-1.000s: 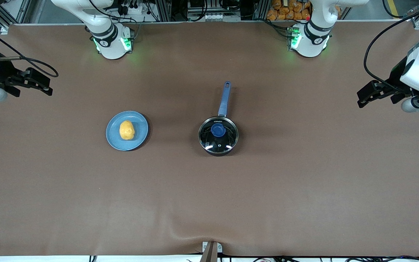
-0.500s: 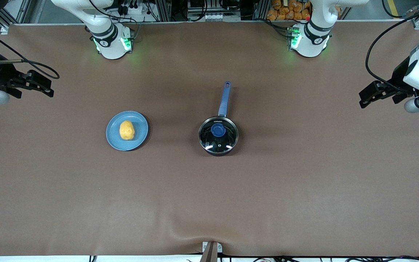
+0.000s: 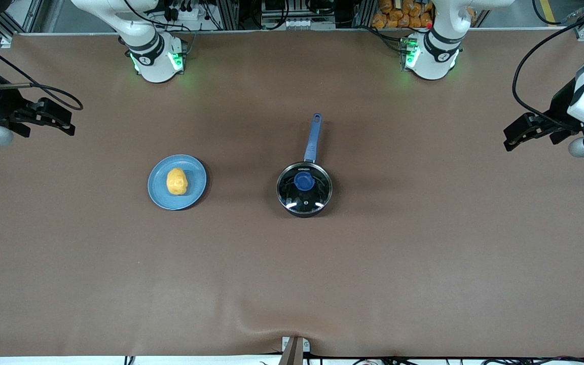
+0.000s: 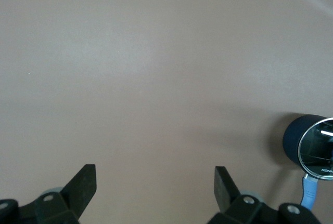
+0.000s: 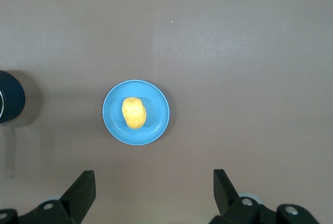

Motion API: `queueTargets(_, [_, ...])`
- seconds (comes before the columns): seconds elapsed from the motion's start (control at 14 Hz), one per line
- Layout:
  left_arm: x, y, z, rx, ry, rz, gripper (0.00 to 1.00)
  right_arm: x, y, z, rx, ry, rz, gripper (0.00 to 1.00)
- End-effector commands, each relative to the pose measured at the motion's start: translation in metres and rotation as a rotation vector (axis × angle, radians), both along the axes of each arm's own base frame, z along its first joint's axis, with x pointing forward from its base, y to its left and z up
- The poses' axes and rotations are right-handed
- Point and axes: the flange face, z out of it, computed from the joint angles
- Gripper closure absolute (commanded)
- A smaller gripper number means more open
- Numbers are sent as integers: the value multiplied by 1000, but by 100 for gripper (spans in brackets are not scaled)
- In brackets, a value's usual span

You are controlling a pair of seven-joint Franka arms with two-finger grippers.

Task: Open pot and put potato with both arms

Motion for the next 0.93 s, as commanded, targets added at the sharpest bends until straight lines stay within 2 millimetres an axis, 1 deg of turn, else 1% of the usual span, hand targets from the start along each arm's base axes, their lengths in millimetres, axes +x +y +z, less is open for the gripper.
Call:
queueTargets(0.0, [-5, 0, 8, -24, 4, 45, 0, 1, -1, 2, 14, -2, 5, 0])
queueTargets(0.14, [-5, -3, 8, -37, 4, 57, 0, 1, -1, 3, 15, -5, 5, 0])
queueTargets(0.57, [-4, -3, 7, -53, 8, 52, 0, 1, -3, 3, 14, -2, 2, 0])
queueTargets(0.86, [-2, -2, 3, -52, 14, 54, 0, 2, -3, 1, 14, 1, 2, 0])
